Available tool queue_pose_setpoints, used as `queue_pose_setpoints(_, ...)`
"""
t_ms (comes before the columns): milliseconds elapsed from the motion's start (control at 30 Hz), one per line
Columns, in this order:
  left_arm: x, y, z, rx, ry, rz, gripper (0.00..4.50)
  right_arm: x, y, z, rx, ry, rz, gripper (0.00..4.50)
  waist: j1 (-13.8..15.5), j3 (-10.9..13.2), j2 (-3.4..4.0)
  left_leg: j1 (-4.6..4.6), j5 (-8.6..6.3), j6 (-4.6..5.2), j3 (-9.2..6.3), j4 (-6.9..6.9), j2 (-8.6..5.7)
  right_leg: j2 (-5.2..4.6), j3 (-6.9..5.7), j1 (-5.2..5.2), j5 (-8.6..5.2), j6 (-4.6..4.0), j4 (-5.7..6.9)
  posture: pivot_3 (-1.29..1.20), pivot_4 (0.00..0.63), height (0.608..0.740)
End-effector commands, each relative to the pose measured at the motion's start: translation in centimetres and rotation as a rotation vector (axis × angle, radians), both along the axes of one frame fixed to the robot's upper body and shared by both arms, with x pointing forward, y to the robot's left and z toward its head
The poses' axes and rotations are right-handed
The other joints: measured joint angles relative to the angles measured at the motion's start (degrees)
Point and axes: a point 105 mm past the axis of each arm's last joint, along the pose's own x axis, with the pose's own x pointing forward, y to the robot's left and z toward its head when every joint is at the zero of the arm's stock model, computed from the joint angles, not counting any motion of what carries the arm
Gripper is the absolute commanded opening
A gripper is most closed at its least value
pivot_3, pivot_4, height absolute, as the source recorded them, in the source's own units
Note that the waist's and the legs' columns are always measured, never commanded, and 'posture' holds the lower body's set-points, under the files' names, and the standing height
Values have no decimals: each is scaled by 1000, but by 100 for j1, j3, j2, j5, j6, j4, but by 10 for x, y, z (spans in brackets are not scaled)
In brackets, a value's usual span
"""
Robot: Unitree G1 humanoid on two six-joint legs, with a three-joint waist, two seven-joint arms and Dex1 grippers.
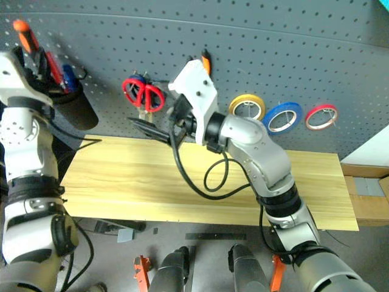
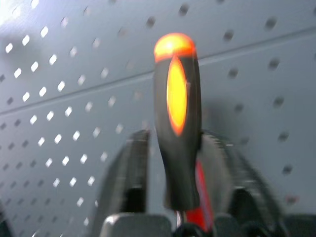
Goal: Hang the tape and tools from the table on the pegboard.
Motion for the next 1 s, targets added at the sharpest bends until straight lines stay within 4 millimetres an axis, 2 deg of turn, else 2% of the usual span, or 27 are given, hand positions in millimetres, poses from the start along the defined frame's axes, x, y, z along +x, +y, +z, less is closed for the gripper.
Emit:
queue_pose_setpoints(33,-17,-4,29,25,-128,4,3325,-13,0,18,37,-73,40,4500,1,-20,-7,0,0,0,0,1,0,0,0,0,0,0,0,-52,153,740)
queue_pose_setpoints(100,-20,-8,34,24,-153,-3,3938,-12,0,19,41,-78,41,4500,1,-66,-9,-1,0,-1,0,0,-2,0,0,0,0,0,-2,-49,149,740)
queue_pose_setpoints(167,-24,-14,43,25,-187,-20,3938,-12,-1,21,45,-82,40,4500,1,-104,-10,-1,0,-1,1,0,-2,-1,0,0,0,0,-3,-54,144,740)
queue_pose_setpoints(267,-37,-54,70,81,-267,-148,3938,-12,-11,24,60,-84,36,4500,4,-129,-27,0,0,-1,0,3,-1,-1,-2,2,1,-1,1,-52,140,740)
queue_pose_setpoints(333,-41,-86,74,134,-257,-271,3938,-12,-20,25,70,-75,30,4500,30,-148,-30,0,1,-1,-3,9,-1,-1,-4,7,2,-2,2,-49,139,740)
queue_pose_setpoints(367,-42,-102,69,151,-223,-343,3938,-12,-28,24,74,-62,28,4500,40,-172,-27,0,1,-1,-4,11,-4,-2,-4,11,2,-2,1,-48,138,740)
queue_pose_setpoints(400,-42,-116,61,163,-182,-408,3938,-13,-34,22,74,-48,26,4500,45,-205,-26,0,1,-1,-5,11,-5,-3,-4,13,2,-2,-2,-48,138,740)
queue_pose_setpoints(467,-42,-140,34,162,-52,-541,3938,-14,-50,8,26,-17,12,4500,34,-278,-4,3,0,0,-4,10,-5,-6,-1,20,1,-2,-7,-47,137,740)
queue_pose_setpoints(567,-44,-158,-11,67,132,-660,3938,-17,-67,-25,-55,85,-7,4500,13,-364,54,16,-6,10,4,6,-6,-8,7,30,1,-1,-9,-43,131,740)
queue_pose_setpoints(667,-51,-177,-50,29,299,-734,3938,-22,-76,-52,-91,166,-29,4500,-14,-371,57,30,-7,27,0,9,3,11,9,35,1,-2,12,-41,122,740)
queue_pose_setpoints(867,-69,-196,-132,-48,597,-783,3938,-13,-98,-111,-118,290,-205,4500,-51,-468,89,91,8,25,1,19,3,31,28,65,0,-6,72,-52,102,740)
queue_pose_setpoints(1000,-71,-181,-171,-82,692,-689,3938,-2,-114,-143,-87,341,-358,4500,-50,-564,103,148,10,29,8,15,5,36,34,125,-21,7,42,-59,84,740)
